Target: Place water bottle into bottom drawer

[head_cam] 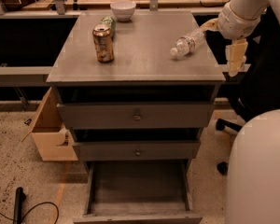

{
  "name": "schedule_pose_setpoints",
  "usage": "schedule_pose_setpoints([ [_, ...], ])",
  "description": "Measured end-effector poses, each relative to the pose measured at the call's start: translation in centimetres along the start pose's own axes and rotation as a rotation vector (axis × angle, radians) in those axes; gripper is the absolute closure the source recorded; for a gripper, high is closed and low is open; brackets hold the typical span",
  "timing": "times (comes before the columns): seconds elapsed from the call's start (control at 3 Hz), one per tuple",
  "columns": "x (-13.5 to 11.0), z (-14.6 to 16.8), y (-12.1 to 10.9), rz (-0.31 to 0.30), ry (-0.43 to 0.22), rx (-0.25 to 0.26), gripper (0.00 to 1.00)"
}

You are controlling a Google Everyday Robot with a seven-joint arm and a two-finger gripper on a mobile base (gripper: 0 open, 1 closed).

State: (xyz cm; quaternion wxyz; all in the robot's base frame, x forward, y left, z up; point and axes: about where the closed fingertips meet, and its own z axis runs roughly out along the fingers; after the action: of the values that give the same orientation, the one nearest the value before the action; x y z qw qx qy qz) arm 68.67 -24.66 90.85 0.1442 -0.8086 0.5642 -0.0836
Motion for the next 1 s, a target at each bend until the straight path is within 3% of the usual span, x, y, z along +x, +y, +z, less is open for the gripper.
schedule_pose_setpoints([
  [0.33,1.1,0.7,-1.8,-0.083,0.072,0.019,0.0],
  [0.67,2.2,1.4,-4.3,-0.229,0.147,0.038,0.0],
  [1.0,2.4,2.5,-6.8,-0.348,0.159,0.077,0.0],
])
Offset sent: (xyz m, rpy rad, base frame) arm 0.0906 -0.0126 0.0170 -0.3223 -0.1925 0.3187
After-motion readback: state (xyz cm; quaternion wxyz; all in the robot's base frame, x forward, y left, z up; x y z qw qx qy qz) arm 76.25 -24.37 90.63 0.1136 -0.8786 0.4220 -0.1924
